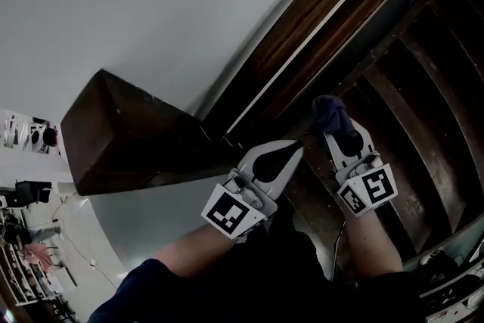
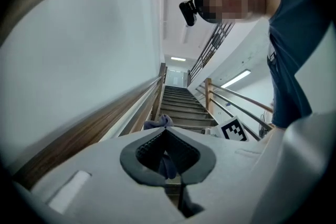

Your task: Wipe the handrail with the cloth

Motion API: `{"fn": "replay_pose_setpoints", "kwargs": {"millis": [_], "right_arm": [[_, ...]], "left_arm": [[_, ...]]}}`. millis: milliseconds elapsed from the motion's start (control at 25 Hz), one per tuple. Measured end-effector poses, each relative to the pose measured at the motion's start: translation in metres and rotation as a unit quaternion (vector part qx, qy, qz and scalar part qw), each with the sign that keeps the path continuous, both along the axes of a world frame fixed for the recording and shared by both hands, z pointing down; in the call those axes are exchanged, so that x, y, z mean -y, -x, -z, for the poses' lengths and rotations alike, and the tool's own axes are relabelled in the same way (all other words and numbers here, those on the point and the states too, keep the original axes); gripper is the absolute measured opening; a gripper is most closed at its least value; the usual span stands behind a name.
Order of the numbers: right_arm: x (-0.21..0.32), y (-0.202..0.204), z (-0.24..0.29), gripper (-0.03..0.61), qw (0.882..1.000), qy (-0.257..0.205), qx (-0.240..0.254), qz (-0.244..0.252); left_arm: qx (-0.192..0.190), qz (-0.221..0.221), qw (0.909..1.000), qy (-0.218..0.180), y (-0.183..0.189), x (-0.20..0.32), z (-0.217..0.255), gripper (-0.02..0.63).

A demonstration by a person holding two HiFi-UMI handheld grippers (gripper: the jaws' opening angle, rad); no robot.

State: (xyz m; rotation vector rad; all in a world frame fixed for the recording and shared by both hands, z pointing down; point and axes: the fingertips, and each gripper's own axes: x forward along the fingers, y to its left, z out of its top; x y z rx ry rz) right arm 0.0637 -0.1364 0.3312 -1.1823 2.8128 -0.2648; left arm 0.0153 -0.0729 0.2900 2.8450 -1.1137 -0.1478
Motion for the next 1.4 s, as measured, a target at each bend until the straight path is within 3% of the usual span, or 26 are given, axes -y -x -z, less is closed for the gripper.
{"fn": "replay_pose_setpoints", "kwargs": {"millis": [480, 960, 1200, 1400], "right_arm": [[0.127, -0.051, -0.055, 0.095, 0.997, -0.027, -0.046, -0.056], [0.217, -0.061, -0.090, 0.094, 0.992, -0.047, -0.088, -0.083], [0.238, -0.045, -0.110, 0.094, 0.990, -0.058, -0.110, -0.064], [0.230, -0.027, -0.126, 0.094, 0.993, -0.058, -0.094, -0.050]], "left_arm": [[-0.011, -0.001, 0.9998, 0.015, -0.044, 0.106, -0.059, 0.002], [0.008, 0.009, 0.9999, 0.006, -0.050, 0.153, -0.081, 0.002], [0.015, 0.011, 0.9997, 0.019, -0.049, 0.164, -0.107, 0.002], [0.017, 0.027, 0.9988, 0.036, -0.035, 0.165, -0.129, 0.002]]}}
